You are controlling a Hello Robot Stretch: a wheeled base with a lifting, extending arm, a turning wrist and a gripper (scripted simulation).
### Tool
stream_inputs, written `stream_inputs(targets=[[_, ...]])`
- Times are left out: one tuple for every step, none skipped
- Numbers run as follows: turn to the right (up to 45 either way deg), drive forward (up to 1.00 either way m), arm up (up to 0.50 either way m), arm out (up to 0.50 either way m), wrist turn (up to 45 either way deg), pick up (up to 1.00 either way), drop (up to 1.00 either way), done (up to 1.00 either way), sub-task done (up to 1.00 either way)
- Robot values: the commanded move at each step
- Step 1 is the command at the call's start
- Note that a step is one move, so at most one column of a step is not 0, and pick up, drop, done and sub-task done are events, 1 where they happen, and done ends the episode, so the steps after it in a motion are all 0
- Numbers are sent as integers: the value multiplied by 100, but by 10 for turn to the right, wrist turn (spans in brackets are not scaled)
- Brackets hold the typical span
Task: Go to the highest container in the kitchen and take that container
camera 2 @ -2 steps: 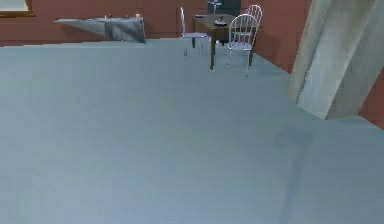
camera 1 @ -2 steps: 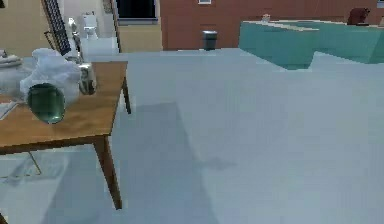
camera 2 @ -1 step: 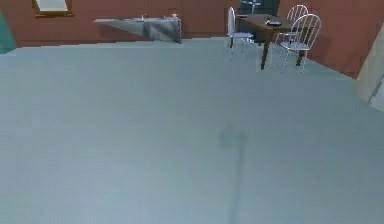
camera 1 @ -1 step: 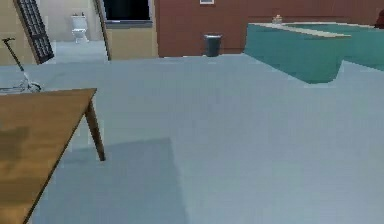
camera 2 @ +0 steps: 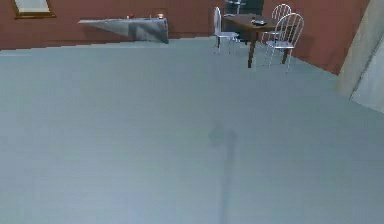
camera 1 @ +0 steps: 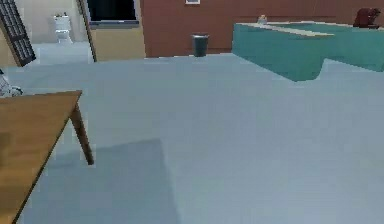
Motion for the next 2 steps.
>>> stream_inputs(targets=[[0,100,0,0,0,0,0,0,0],[0,100,0,0,0,0,0,0,0]])
